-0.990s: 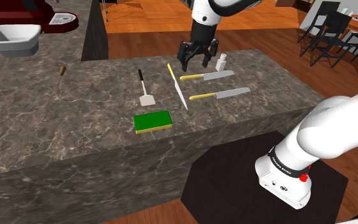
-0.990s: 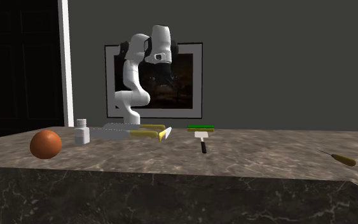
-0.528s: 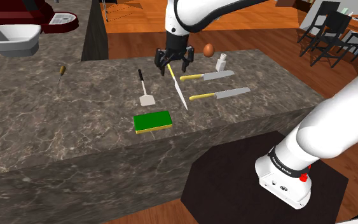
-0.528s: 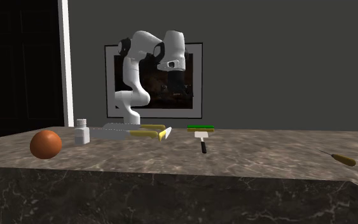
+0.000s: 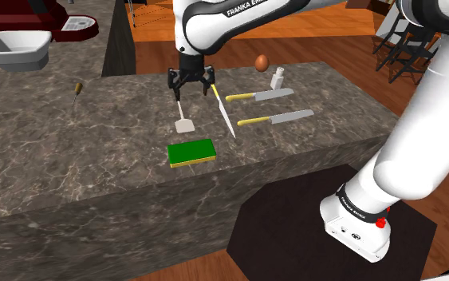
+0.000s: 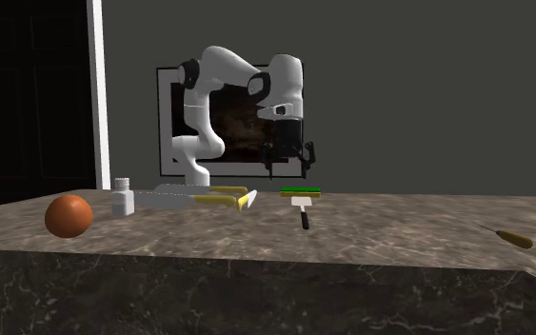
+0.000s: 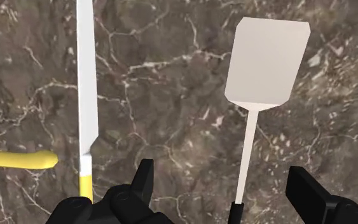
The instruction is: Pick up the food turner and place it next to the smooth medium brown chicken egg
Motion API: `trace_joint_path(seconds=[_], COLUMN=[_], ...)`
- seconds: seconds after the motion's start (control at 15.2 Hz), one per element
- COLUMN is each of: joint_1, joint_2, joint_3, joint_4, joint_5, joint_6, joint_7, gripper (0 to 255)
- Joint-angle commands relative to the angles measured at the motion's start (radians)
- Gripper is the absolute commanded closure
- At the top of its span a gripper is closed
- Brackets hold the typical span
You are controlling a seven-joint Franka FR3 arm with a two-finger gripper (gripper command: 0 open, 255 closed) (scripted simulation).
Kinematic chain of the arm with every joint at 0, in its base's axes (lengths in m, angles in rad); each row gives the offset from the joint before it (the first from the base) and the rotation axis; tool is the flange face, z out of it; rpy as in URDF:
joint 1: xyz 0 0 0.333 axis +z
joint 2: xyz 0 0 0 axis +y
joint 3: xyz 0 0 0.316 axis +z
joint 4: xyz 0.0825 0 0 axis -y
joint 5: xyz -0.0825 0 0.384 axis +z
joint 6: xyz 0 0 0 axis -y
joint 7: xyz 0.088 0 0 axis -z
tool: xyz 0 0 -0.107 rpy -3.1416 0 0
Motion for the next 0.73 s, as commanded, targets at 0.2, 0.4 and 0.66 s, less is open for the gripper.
trace_joint_path(seconds=[0.2, 0.4, 0.66], joint_1=[0.066, 0.068, 0.071], joint_2=[0.216, 0.234, 0.260], joint_3=[-0.031, -0.036, -0.043], joint_4=[0.239, 0.224, 0.208], joint_5=[-0.091, -0.099, -0.111], joint_6=[-0.039, -0.008, 0.033], joint_7=[0.104, 0.109, 0.116], gripper=[0, 0, 0])
